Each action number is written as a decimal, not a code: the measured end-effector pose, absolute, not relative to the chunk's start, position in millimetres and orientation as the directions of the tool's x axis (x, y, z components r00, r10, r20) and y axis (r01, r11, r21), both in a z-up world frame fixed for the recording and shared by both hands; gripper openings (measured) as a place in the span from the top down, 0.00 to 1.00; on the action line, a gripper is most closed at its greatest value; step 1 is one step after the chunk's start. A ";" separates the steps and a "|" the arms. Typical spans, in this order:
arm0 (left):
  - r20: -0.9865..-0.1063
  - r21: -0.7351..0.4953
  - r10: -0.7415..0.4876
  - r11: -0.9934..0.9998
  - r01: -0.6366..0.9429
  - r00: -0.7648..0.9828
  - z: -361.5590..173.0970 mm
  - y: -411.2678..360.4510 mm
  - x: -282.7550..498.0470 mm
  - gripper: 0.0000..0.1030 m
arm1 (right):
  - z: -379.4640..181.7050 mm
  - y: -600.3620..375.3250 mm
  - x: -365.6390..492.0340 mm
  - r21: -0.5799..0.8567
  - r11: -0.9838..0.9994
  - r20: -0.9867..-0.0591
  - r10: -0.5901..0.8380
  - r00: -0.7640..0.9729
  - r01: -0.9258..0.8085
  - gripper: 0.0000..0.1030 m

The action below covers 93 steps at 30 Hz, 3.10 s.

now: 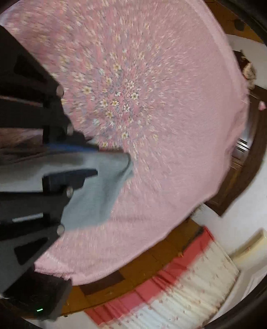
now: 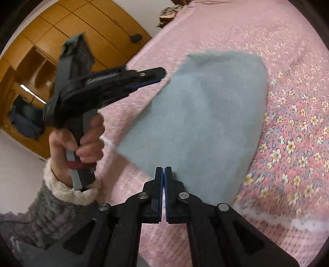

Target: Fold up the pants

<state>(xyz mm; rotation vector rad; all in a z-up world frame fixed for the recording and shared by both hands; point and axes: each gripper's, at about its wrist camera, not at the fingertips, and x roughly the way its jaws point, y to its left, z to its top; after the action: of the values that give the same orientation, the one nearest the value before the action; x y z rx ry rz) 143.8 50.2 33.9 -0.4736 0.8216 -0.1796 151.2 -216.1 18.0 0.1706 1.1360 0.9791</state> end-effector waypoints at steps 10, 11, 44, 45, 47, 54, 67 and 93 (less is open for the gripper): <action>-0.731 -0.231 -0.223 0.970 0.073 0.645 -3.4 8.8 82.3 0.72 | -15.5 -216.2 143.1 0.682 0.577 -0.628 0.777 0.043 -0.449 1.00; -0.734 -0.244 -0.230 0.967 0.069 0.639 -0.5 11.4 78.7 0.71 | -10.2 -216.8 138.7 0.671 0.585 -0.635 0.771 0.053 -0.455 0.98; -0.466 -0.068 -0.127 0.992 0.107 0.875 97.4 -4.8 -65.7 0.00 | 96.8 -312.4 -12.4 0.183 0.885 -0.431 0.463 0.774 -0.427 0.00; -0.470 -0.073 -0.130 0.991 0.109 0.873 92.1 -4.7 -67.6 0.00 | 92.4 -309.2 -19.1 0.160 0.886 -0.432 0.459 0.777 -0.434 0.00; -0.495 -0.088 -0.140 0.990 0.111 0.858 80.8 -5.8 -70.1 0.00 | 81.7 -300.2 -29.7 0.101 0.888 -0.443 0.444 0.779 -0.449 0.00; -0.526 -0.117 -0.155 0.987 0.109 0.837 50.1 -5.4 -62.5 0.00 | 57.0 -271.2 -38.0 -0.012 0.873 -0.508 0.414 0.755 -0.487 0.00; -0.532 -0.136 -0.162 0.985 0.105 0.831 39.3 3.9 -62.1 0.00 | 48.3 -272.1 -28.1 0.023 0.875 -0.539 0.418 0.731 -0.483 0.00; -0.553 -0.141 -0.167 0.984 0.106 0.816 33.9 -5.5 -57.8 0.00 | 40.7 -274.8 -29.1 0.048 0.883 -0.560 0.411 0.719 -0.467 0.00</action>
<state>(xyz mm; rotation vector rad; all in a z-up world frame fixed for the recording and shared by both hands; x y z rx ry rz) -57.8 -5.5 33.9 -0.1055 0.5987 -0.1456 -29.1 -274.8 40.7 -0.0995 0.5947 0.4860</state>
